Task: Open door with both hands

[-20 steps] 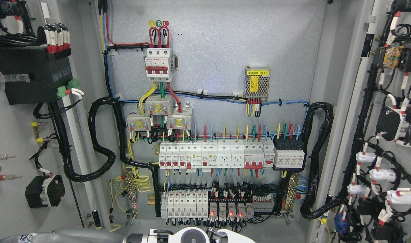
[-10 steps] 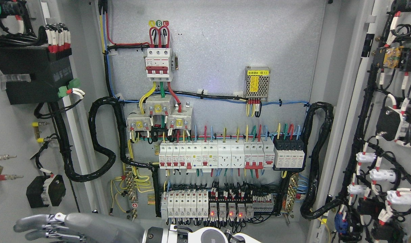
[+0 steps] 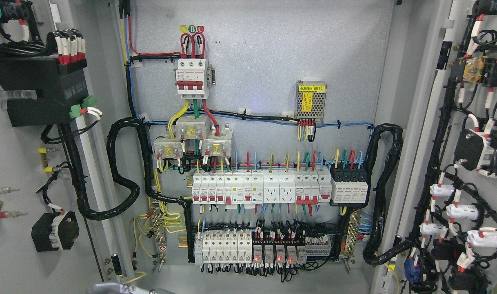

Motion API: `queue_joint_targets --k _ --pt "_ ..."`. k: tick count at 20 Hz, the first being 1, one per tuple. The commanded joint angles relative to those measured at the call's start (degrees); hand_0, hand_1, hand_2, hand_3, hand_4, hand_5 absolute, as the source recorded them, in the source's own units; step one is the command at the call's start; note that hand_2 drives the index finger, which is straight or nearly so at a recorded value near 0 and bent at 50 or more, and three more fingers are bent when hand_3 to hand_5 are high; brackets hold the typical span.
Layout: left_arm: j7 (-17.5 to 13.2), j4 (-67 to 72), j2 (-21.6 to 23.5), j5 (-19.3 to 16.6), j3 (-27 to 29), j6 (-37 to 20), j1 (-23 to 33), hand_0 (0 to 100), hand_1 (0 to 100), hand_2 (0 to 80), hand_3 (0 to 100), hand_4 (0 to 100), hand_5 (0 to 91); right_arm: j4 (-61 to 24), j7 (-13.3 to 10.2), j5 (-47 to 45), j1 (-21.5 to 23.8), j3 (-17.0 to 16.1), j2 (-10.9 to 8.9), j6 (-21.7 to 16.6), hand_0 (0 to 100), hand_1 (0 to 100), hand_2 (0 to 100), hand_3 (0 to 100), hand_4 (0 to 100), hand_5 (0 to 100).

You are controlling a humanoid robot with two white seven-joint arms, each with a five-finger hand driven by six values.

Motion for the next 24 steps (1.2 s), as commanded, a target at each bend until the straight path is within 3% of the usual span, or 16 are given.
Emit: queue_joint_targets --k 1,5,9,13,16,20,24 --pt "-0.44 -1.14 1.14 0.03 -0.04 -0.76 -1.23 29 0 2.7 3 3 0.0 -9.36 -2.06 7.04 14.36 -13.72 -2.15 -2.52 22 0 0 0 0 0" --pt "-0.70 -1.14 1.41 -0.06 -0.04 -0.94 -1.76 29 0 2.8 3 3 0.0 -9.45 -4.70 7.13 20.86 -18.20 -7.24 -9.37 22 0 0 0 0 0" --pt "-0.70 -2.54 1.58 0.03 -0.04 -0.94 -1.94 29 0 2.8 3 3 0.0 -9.45 -5.06 7.40 28.24 -20.75 -13.57 -16.41 22 0 0 0 0 0" --pt "-1.49 -12.70 4.03 0.03 -0.04 -0.94 0.42 29 0 2.8 3 3 0.0 -9.19 -5.06 7.48 35.98 -25.75 -14.72 -20.10 22 0 0 0 0 0" --pt "-6.57 -32.88 7.72 0.03 0.05 -0.94 5.51 29 0 2.8 3 4 0.0 -9.01 -5.06 7.40 41.16 -30.41 -18.14 -23.00 22 0 0 0 0 0" --pt "-17.20 -55.67 10.81 -0.15 -0.04 -1.03 12.37 29 0 2.7 3 4 0.0 -8.05 -5.14 7.40 46.62 -31.83 -19.46 -25.03 22 0 0 0 0 0" --pt "-20.73 -76.68 14.41 -0.06 -0.22 -3.57 17.21 29 0 2.7 3 3 0.0 -6.12 -5.23 7.40 52.16 -32.10 -24.30 -32.05 22 0 0 0 0 0"
